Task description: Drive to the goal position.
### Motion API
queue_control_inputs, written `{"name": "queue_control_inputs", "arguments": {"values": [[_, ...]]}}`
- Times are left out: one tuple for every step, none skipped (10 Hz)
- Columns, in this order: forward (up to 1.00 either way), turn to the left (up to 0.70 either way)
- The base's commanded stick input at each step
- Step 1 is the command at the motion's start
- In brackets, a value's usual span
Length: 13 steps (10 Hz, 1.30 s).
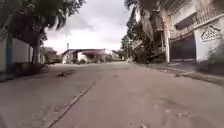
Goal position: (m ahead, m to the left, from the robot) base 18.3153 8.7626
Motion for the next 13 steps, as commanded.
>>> {"name": "queue_control_inputs", "arguments": {"values": [[1.00,0.00],[1.00,0.00],[1.00,0.00],[1.00,0.00],[1.00,0.00],[1.00,0.00],[1.00,0.00],[1.00,0.00],[1.00,0.00],[1.00,0.00],[1.00,0.00],[1.00,0.00],[1.00,0.00]]}}
